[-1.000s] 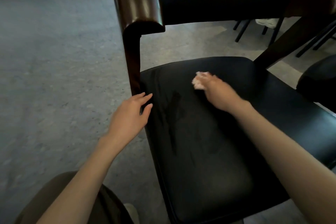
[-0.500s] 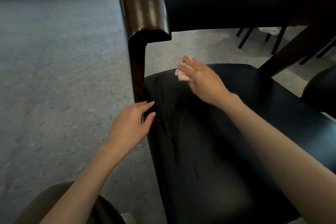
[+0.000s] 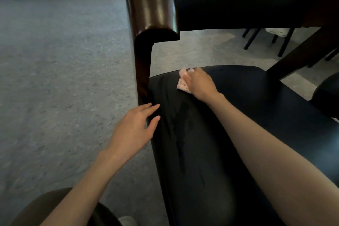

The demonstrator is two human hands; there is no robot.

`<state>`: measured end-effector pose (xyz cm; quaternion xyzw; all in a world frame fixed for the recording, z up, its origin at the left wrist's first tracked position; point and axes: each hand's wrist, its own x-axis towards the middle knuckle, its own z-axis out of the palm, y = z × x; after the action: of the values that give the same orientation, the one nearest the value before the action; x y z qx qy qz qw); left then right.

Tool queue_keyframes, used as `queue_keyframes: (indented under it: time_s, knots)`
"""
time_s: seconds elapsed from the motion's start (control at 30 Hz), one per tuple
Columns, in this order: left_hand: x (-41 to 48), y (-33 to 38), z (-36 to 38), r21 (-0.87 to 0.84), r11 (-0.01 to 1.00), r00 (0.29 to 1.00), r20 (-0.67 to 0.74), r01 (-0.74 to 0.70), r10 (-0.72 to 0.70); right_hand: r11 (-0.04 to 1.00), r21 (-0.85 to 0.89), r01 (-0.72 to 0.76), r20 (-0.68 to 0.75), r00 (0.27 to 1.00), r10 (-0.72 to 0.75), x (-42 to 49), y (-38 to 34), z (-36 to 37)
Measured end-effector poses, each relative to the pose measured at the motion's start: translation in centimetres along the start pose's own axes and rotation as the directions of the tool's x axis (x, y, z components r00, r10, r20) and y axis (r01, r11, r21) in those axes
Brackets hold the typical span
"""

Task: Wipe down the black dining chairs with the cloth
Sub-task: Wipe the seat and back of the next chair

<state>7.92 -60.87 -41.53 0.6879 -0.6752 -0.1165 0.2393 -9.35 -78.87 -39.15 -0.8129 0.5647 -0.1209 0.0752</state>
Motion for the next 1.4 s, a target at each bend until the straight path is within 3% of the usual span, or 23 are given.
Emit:
queue_keyframes:
  time_s: [0.13, 0.2, 0.33, 0.47, 0.53, 0.6, 0.7, 0.77, 0.8, 0.87, 0.97, 1.03, 1.1, 1.2, 1.27, 1.4]
  knots:
    - [0.2, -0.2, -0.3, -0.014, 1.000, 1.000, 0.005, 0.011, -0.011, 0.950, 0.110, 0.291, -0.030, 0.957, -0.290, -3.3, -3.5, 0.4]
    - [0.3, -0.2, -0.3, -0.013, 1.000, 1.000, 0.007, 0.006, -0.006, 0.919, 0.084, 0.385, -0.058, 0.923, -0.381, -5.0, -3.6, 0.6]
    - [0.6, -0.1, -0.3, -0.004, 1.000, 1.000, -0.002, 0.018, -0.018, 0.897, -0.003, 0.441, -0.066, 0.895, -0.440, -5.3, -2.1, 0.6]
    - [0.6, 0.3, -0.1, -0.013, 0.999, 0.999, -0.019, 0.031, -0.031, 0.846, 0.039, 0.533, -0.072, 0.845, -0.529, -4.2, -2.3, 0.7]
    - [0.6, 0.3, 0.0, -0.011, 0.999, 0.999, -0.022, 0.038, -0.038, 0.849, 0.038, 0.528, -0.078, 0.848, -0.524, -3.2, -2.1, 0.8]
    - [0.5, 0.1, 0.0, -0.011, 0.999, 0.999, -0.015, 0.040, -0.040, 0.898, 0.015, 0.441, -0.084, 0.895, -0.438, -1.5, -1.2, 0.6]
    - [0.2, -0.2, 0.1, -0.012, 1.000, 1.000, -0.001, 0.026, -0.026, 0.993, 0.036, 0.115, -0.115, 0.987, -0.110, 1.8, 0.9, 0.9]
    - [0.0, -0.3, 0.0, -0.015, 1.000, 1.000, 0.010, 0.010, -0.010, 0.988, 0.147, -0.051, -0.126, 0.990, 0.070, 3.0, 0.9, 1.5]
    - [0.0, -0.4, 0.0, -0.019, 1.000, 1.000, 0.012, 0.004, -0.004, 0.978, 0.204, -0.039, -0.102, 0.993, 0.061, 2.9, -0.1, 1.7]
    - [0.1, -0.5, -0.1, -0.033, 0.999, 1.000, 0.013, 0.003, -0.003, 0.959, 0.250, 0.138, -0.043, 0.990, -0.131, 1.8, -2.6, 1.9]
    - [0.2, -0.5, -0.1, -0.042, 0.999, 1.000, 0.006, 0.003, -0.003, 0.874, 0.227, 0.429, 0.002, 0.898, -0.440, -0.9, -4.8, 1.7]
    - [0.3, -0.5, -0.1, -0.032, 0.999, 1.000, 0.002, 0.001, -0.001, 0.824, 0.185, 0.536, 0.010, 0.837, -0.547, -0.8, -4.0, 1.6]
    - [0.3, -0.4, 0.0, -0.028, 1.000, 1.000, -0.001, 0.005, -0.005, 0.880, 0.168, 0.445, -0.010, 0.893, -0.450, 0.9, -2.7, 1.3]
    - [0.1, -0.4, 0.1, -0.016, 1.000, 1.000, 0.000, 0.001, -0.001, 0.965, 0.232, 0.125, -0.107, 0.989, -0.103, 3.1, -2.3, 1.2]
    - [0.1, -0.3, 0.1, -0.015, 1.000, 1.000, -0.002, -0.005, 0.005, 0.951, 0.261, 0.166, -0.094, 0.985, -0.147, 2.2, -4.4, 1.6]
    - [0.4, -0.3, 0.1, -0.032, 0.999, 1.000, -0.010, 0.003, -0.004, 0.846, 0.276, 0.456, -0.032, 0.884, -0.466, -0.8, -7.0, 1.3]
